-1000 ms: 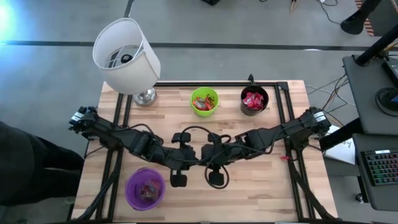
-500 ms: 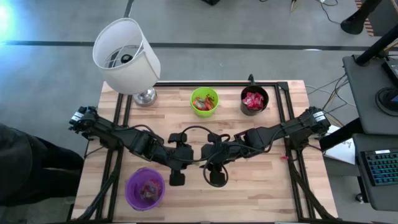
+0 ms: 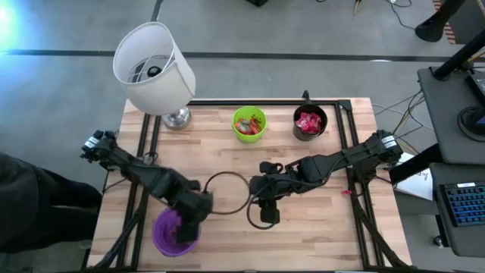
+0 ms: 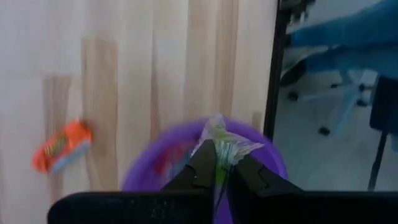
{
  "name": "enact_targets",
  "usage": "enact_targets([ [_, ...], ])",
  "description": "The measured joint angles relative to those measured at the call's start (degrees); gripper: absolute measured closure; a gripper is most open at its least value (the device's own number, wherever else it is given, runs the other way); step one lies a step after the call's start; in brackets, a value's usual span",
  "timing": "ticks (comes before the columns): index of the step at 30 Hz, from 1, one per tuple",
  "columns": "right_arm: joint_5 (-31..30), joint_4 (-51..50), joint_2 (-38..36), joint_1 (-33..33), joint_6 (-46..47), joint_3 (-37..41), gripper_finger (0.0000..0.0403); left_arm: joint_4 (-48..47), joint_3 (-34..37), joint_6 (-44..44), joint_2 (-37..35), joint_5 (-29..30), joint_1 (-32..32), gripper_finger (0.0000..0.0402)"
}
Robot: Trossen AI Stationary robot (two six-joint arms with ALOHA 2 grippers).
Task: Sort candy
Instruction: Put the green gummy into the violet bucket, then put the orange chocolate into the green bucket
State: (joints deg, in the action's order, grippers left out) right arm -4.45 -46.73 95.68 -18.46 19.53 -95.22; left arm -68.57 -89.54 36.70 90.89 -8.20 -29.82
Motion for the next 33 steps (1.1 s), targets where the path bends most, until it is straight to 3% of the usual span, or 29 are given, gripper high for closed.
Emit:
enact_targets([
  [10, 0.0, -0.1, 0.1, 0.0, 3.0, 0.4, 0.0257, -2.8, 0.0, 8.4, -1.9, 0.0, -8.7, 0.0400],
  [18, 0.0, 0.8, 0.1, 0.0, 3.0, 0.9, 0.0255, -4.9, 0.0, 10.8, -2.0, 0.2, -10.6, 0.0396],
  [29, 0.0, 0.7, 0.1, 0.0, 3.9, 0.9, 0.0260, -4.7, 0.0, 11.0, -2.0, 0.3, -10.5, 0.0313],
  [33, 0.0, 0.0, 0.1, 0.0, 3.9, 0.9, 0.0260, -5.3, 0.0, 12.0, -2.0, 5.8, -10.5, 0.0288],
])
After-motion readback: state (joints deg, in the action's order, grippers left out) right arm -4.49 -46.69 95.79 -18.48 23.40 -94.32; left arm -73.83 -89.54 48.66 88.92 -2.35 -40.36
